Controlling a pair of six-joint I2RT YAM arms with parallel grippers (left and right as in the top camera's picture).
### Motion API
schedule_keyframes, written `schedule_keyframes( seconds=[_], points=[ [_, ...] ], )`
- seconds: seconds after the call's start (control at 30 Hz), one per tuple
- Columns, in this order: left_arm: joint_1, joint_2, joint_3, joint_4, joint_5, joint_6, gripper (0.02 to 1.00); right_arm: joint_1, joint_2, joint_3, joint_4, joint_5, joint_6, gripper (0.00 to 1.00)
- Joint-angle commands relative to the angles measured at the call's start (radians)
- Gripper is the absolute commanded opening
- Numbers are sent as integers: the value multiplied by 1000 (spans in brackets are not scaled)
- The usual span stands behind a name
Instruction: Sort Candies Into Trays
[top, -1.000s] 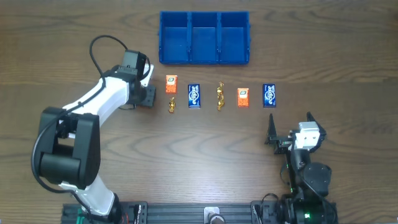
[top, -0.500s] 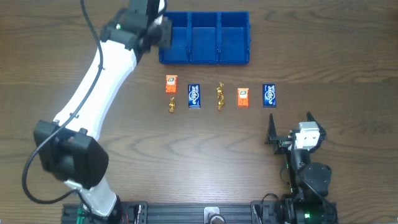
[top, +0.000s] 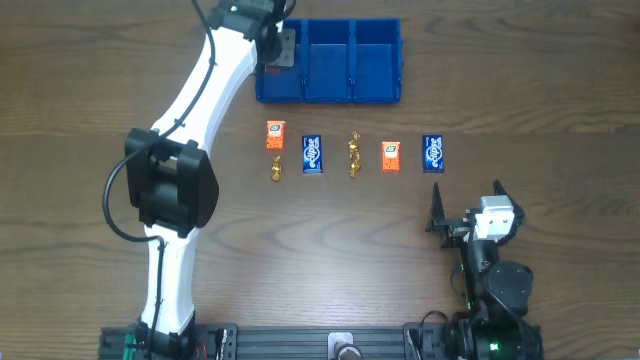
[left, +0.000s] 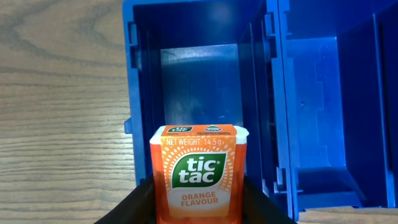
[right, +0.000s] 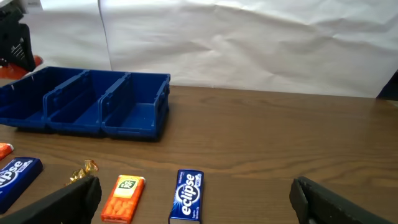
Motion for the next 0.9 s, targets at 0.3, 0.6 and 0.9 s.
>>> schedule_keyframes(
  seconds=[0.3,0.6,0.9],
  points=[
    [-3,23,31,39,3,-44,354,-6,-7,-7,-1,3,-15,998],
    [-4,17,31,42,10,-44,998,-6,-7,-7,-1,3,-15,998],
    [-97,-260,-39,-140,-59,-117,996,-6,-7,-7,-1,3,-15,998]
  ],
)
